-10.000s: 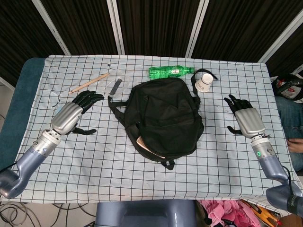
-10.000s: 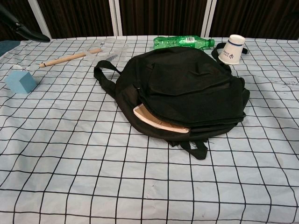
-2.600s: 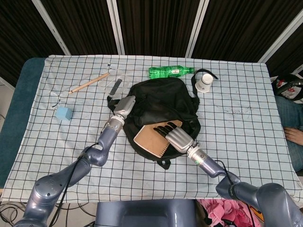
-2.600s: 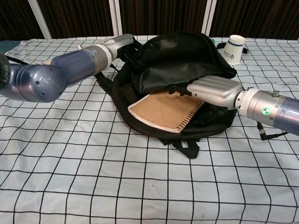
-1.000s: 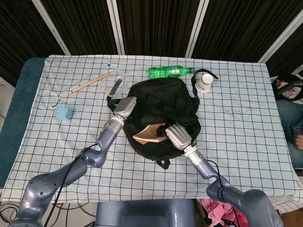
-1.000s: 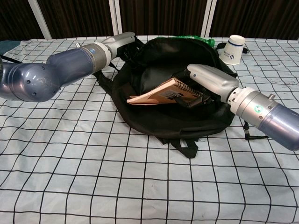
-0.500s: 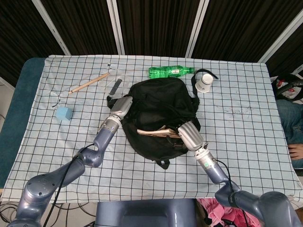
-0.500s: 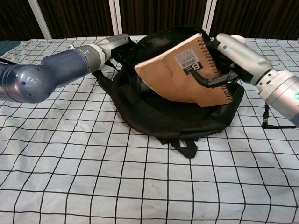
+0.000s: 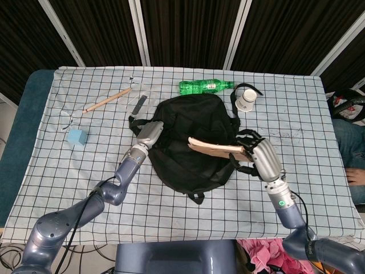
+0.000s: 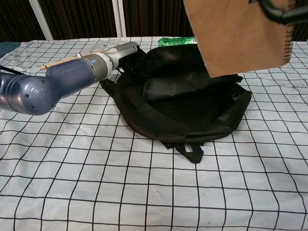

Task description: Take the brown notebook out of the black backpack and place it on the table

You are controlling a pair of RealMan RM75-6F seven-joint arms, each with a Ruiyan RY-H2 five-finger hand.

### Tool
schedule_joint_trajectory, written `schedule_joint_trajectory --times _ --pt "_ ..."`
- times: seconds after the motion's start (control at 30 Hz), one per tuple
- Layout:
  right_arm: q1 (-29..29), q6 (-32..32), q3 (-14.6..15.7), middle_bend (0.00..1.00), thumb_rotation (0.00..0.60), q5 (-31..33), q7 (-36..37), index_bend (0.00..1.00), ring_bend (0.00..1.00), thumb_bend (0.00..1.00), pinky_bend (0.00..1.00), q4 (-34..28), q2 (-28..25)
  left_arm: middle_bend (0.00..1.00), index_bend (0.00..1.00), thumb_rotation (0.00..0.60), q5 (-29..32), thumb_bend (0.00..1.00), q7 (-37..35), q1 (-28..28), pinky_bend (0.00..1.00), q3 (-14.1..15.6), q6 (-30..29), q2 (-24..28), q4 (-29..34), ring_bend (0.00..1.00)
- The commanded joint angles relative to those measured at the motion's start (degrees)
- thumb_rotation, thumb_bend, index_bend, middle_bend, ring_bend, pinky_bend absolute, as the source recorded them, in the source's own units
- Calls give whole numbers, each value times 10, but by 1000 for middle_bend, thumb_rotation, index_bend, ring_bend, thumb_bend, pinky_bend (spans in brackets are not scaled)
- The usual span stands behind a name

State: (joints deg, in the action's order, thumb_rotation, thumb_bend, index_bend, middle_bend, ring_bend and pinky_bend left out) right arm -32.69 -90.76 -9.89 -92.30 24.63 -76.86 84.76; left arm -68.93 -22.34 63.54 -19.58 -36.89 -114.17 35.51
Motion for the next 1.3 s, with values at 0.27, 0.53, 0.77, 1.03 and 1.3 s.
schedule_joint_trajectory --times 0.27,0.53,0.77,1.03,1.3 --pt "51 -45 -52 677 600 41 -35 802 622 583 318 -50 -96 630 616 600 -24 416 8 -17 107 27 3 43 79 255" --pt "38 2 -60 677 600 67 -68 802 622 591 318 11 -83 411 334 600 -31 262 88 -44 4 67 40 202 293 83" --pt "14 51 -69 677 600 90 -72 802 622 611 318 71 -50 151 25 600 30 31 140 -61 0 83 82 369 497 0" --pt "-17 76 -80 677 600 103 -89 802 622 617 318 136 -1 138 16 600 15 16 134 -103 0 83 43 495 622 0" --pt "-50 79 -48 675 600 59 -148 802 621 619 318 202 68 152 59 600 -39 34 111 -171 0 82 -83 517 627 0"
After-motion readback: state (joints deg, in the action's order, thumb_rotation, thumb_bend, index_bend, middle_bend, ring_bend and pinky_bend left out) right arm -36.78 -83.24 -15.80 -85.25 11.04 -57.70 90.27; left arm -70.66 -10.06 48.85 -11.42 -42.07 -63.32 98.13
